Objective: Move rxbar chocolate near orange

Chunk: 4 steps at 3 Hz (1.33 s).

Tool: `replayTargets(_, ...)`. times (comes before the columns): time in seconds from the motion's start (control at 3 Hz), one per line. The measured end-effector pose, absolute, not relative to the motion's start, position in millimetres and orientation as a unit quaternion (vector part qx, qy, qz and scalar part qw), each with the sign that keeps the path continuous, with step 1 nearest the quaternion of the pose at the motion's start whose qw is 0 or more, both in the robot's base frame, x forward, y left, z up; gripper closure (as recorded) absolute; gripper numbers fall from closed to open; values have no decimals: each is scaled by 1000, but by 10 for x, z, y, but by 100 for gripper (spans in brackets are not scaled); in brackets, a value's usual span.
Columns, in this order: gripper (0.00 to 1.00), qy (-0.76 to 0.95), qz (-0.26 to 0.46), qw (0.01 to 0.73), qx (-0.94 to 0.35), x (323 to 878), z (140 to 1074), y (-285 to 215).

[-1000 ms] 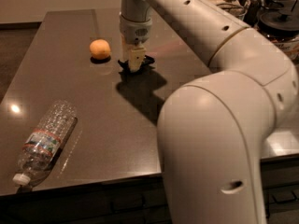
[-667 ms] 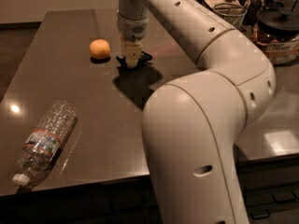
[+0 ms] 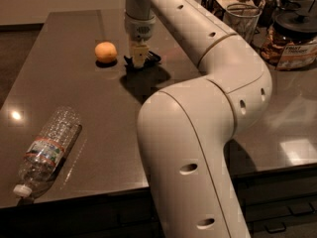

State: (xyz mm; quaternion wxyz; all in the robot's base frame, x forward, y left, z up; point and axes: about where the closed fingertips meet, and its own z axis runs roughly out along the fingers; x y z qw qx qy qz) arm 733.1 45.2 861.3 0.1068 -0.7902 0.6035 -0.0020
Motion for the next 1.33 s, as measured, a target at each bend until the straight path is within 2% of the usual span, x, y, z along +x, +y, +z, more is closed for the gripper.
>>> replayTargets(0.33, 37, 602, -6, 117, -790, 7390, 8597, 494)
replayTargets(0.67, 6, 602, -8, 126, -789, 7450, 8562, 543)
replayTargets(1.0, 0, 601, -9, 129, -789, 7477, 8541, 566)
replayTargets(1.33, 0, 601, -9, 129, -789, 7478, 8541, 567)
